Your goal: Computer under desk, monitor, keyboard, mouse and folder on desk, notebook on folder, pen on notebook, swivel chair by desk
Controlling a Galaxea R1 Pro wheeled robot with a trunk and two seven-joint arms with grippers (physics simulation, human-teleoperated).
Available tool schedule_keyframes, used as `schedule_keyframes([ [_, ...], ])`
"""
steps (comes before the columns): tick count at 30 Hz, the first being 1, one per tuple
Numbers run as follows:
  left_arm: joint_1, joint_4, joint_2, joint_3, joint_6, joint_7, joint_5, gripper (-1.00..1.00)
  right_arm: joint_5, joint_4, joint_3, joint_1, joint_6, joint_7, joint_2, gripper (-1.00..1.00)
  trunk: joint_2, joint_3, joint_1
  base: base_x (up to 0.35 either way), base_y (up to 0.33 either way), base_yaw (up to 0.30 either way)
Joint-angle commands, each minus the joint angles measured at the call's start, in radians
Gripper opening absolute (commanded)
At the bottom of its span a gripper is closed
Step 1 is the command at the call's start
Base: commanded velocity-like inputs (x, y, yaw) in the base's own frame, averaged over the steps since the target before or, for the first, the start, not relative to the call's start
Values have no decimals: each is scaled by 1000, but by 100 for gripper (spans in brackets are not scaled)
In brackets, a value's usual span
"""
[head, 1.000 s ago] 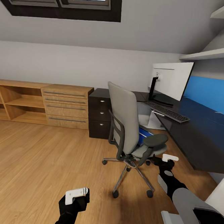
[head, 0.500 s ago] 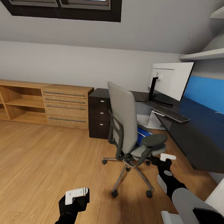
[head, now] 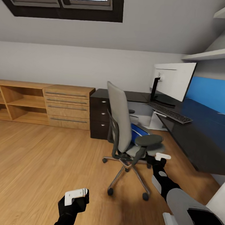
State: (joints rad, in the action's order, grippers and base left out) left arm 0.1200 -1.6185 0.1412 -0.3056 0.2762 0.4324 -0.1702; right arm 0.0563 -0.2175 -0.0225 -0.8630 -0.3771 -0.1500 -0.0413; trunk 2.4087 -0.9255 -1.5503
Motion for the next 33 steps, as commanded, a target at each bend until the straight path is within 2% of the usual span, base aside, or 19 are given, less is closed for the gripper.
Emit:
schedule_keyframes([
  [1,0,-1,0,1,3,6,-8,100,4,1,1,-1,-4,2,2,100,0,0,0,0,0,217],
  [8,0,-1,0,12,3,8,-8,100,4,1,0,-1,-5,1,3,100,0,2,0,0,0,254],
  [33,0,-1,1,10,1,8,-8,100,3,-3,-2,-1,-6,1,3,100,0,11,0,0,0,262],
])
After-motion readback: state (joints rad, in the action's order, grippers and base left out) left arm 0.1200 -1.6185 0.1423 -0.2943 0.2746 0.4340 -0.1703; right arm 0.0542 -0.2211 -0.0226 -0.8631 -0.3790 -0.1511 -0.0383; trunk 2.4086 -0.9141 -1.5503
